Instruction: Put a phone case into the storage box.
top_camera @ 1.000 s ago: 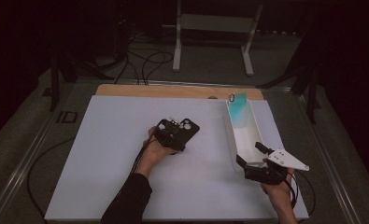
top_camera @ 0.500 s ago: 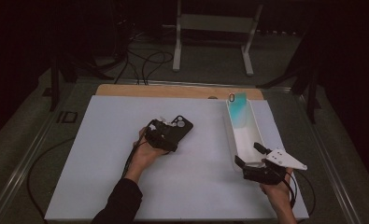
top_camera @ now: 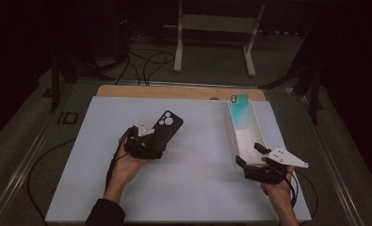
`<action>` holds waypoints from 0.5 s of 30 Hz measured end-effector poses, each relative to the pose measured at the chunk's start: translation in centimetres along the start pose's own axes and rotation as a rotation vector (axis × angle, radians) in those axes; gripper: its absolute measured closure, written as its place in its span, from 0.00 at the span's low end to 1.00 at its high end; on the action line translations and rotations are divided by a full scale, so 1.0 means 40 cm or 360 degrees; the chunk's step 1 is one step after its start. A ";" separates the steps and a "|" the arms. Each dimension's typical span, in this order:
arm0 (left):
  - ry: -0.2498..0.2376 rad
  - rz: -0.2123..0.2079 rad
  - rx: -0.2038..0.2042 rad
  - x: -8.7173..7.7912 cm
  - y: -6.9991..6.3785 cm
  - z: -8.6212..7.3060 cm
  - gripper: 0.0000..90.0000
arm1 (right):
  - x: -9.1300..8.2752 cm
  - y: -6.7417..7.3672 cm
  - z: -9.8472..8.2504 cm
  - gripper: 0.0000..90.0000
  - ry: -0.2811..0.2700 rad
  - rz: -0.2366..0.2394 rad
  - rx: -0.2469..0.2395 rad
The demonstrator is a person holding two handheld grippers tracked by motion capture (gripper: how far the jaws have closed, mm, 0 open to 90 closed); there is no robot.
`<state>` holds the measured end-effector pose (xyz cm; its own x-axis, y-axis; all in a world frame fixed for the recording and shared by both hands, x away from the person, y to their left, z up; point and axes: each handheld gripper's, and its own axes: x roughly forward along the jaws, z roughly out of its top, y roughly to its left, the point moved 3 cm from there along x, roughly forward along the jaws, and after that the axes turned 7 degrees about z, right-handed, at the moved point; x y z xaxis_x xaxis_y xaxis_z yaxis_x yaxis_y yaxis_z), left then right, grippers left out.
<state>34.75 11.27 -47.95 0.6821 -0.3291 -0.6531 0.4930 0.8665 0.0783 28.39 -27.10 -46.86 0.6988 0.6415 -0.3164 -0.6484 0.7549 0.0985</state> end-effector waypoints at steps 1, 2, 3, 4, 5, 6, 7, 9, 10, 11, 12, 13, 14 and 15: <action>-0.0066 0.0023 0.0003 -0.027 0.007 -0.012 0.18 | 0.005 0.002 0.000 0.11 0.0011 0.0013 0.0006; -0.0088 0.0031 0.0002 -0.040 0.010 -0.018 0.18 | 0.008 0.003 0.000 0.11 0.0026 0.0020 0.0008; -0.0088 0.0031 0.0002 -0.040 0.010 -0.018 0.18 | 0.012 0.005 -0.001 0.12 0.0041 0.0026 0.0018; -0.0107 0.0032 -0.0002 -0.051 0.012 -0.025 0.18 | 0.012 0.005 -0.001 0.12 0.0041 0.0026 0.0018; -0.0129 0.0038 0.0000 -0.062 0.014 -0.030 0.18 | 0.017 0.007 -0.001 0.12 0.0055 0.0041 0.0020; -0.0144 0.0049 0.0002 -0.071 0.016 -0.036 0.18 | 0.017 0.007 -0.001 0.12 0.0055 0.0041 0.0020; -0.0177 0.0049 -0.0003 -0.086 0.019 -0.045 0.18 | 0.020 0.011 0.000 0.12 0.0065 0.0052 0.0030; -0.0189 0.0048 -0.0007 -0.092 0.020 -0.050 0.17 | 0.022 0.013 0.003 0.16 0.0071 0.0085 0.0053; -0.0203 0.0048 -0.0014 -0.097 0.020 -0.055 0.17 | 0.023 0.014 0.005 0.16 0.0069 0.0086 0.0049; -0.0243 0.0039 -0.0015 -0.107 0.018 -0.063 0.17 | 0.023 0.016 0.006 0.15 0.0072 0.0089 0.0044; -0.0243 0.0039 -0.0015 -0.107 0.018 -0.063 0.17 | 0.023 0.016 0.006 0.15 0.0072 0.0089 0.0044; -0.0265 0.0035 -0.0014 -0.112 0.017 -0.067 0.17 | 0.024 0.017 0.007 0.15 0.0071 0.0085 0.0042; -0.0270 0.0028 -0.0015 -0.113 0.015 -0.069 0.17 | 0.025 0.016 0.008 0.14 0.0071 0.0078 0.0039; -0.0272 0.0041 0.0004 -0.116 0.013 -0.067 0.17 | 0.028 0.013 0.010 0.13 0.0074 0.0083 0.0042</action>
<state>30.38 14.25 -46.89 0.7764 -0.3659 -0.5131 0.4753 0.8746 0.0955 28.95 -25.92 -46.78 0.6490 0.6735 -0.3539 -0.6751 0.7243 0.1404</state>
